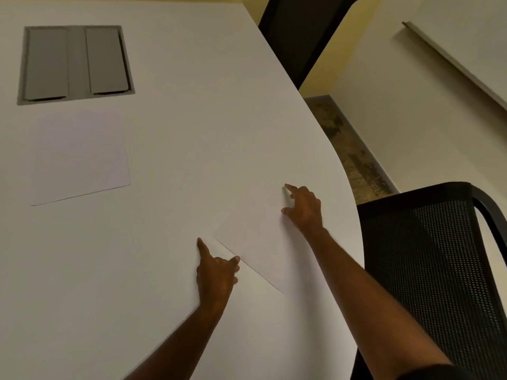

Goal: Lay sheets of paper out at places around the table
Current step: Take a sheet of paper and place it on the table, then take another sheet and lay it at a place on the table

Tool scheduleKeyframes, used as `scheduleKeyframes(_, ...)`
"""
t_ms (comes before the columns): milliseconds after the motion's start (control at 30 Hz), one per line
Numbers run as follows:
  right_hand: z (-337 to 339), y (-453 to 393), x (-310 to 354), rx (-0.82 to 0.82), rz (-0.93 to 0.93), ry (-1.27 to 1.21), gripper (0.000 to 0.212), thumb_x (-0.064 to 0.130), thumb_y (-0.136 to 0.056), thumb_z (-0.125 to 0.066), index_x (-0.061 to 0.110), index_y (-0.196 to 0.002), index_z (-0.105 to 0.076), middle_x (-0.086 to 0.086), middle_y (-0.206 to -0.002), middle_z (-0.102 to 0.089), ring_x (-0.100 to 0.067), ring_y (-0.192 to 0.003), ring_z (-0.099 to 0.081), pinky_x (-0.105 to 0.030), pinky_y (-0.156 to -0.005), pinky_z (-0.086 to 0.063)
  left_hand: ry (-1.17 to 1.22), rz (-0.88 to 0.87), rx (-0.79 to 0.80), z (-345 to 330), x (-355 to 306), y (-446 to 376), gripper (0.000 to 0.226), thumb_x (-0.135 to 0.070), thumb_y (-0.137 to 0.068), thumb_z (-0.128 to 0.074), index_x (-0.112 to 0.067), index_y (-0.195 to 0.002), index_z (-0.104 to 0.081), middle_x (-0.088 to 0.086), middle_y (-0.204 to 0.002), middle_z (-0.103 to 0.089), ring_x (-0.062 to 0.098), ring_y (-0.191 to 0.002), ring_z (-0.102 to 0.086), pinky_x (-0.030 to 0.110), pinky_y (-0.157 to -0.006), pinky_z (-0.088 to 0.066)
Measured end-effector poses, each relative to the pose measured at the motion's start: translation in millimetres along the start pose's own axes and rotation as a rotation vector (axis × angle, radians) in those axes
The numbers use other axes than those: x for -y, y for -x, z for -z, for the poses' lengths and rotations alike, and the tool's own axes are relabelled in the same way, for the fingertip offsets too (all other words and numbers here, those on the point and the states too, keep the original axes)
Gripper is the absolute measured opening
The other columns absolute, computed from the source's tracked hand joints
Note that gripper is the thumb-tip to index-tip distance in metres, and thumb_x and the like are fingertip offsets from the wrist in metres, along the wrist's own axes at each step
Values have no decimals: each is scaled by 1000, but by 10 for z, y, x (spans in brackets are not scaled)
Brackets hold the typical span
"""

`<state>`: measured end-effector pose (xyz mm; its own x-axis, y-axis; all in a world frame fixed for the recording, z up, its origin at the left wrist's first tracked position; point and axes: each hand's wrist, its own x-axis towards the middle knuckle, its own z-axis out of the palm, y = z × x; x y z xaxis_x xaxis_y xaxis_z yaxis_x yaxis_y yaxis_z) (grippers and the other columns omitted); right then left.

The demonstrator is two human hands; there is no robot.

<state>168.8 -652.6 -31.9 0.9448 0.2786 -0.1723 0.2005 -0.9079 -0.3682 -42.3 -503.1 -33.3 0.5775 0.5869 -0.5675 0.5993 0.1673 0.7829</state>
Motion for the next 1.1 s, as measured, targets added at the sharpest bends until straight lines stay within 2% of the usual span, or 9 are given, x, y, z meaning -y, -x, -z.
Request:
scheduleKeyframes(67,-20,19,-13,-25,39,54,69,30,-84,-74,25,-147,-45,-7,-129,-59,-27,-121,-56,-43,-112,-32,-102,-95,-89,78,21,46,81,-19,-88,-74,-19,-154,-27,-3,-68,-59,19,-66,-61,26,-71,-47)
scheduleKeyframes(133,-33,80,-9,-75,75,77,63,32,-88,-70,23,-146,-47,-6,-130,-58,-25,-123,-55,-45,-116,-24,-51,-182,-152,155,-13,74,54,-19,-90,-71,-22,-139,-47,-5,-65,-55,11,-62,-56,22,-64,-45)
scheduleKeyframes(267,-20,174,165,-241,225,82,50,20,-88,-70,14,-136,-58,-11,-125,-65,-31,-117,-60,-49,-108,-37,-27,-402,-203,390,-231,-85,19,-15,-95,-62,-27,-110,-64,-9,-66,-54,8,-57,-51,20,-54,-45)
scheduleKeyframes(500,-74,-26,1377,-316,552,83,45,21,-92,-66,18,-136,-57,-8,-129,-63,-29,-121,-58,-50,-110,-37,-90,-601,-303,1587,-882,-847,27,-10,-92,-56,-31,-105,-66,-11,-82,-66,5,-76,-62,33,-74,-56)
scheduleKeyframes(667,-278,-295,2550,-304,676,-2,45,26,-92,-66,19,-136,-58,-7,-133,-60,-27,-125,-54,-48,-111,-35,-288,-793,-412,2490,-1288,-1441,32,-11,-91,-59,-18,-122,-64,0,-113,-69,22,-106,-63,41,-97,-49)
scheduleKeyframes(767,-466,-508,3215,-250,710,-12,46,27,-92,-66,19,-136,-58,-8,-138,-58,-28,-129,-52,-48,-112,-35,-455,-779,-425,2935,-1341,-1874,41,-23,-97,-56,-14,-137,-55,7,-133,-62,27,-123,-57,45,-111,-39)
scheduleKeyframes(867,-685,-802,3718,-196,703,96,51,24,-89,-68,19,-139,-55,-10,-150,-47,-30,-138,-44,-45,-116,-32,-580,-604,-441,3212,-1254,-2285,45,-33,-101,-49,-16,-143,-48,9,-142,-55,28,-134,-49,50,-121,-22)
scheduleKeyframes(1000,-983,-1251,4204,-118,627,196,53,29,-91,-65,21,-142,-52,-11,-158,-36,-31,-143,-37,-43,-118,-28,-764,-378,-445,3382,-972,-2766,56,-45,-103,-35,-16,-152,-33,11,-158,-36,28,-149,-26,55,-124,-7)
scheduleKeyframes(1100,-1203,-1571,4450,-59,563,202,51,37,-95,-60,21,-143,-51,-12,-161,-30,-32,-144,-35,-44,-118,-29,-917,-366,-446,3470,-812,-3086,65,-50,-103,-24,-14,-157,-17,13,-166,-17,31,-154,-9,56,-124,-3)
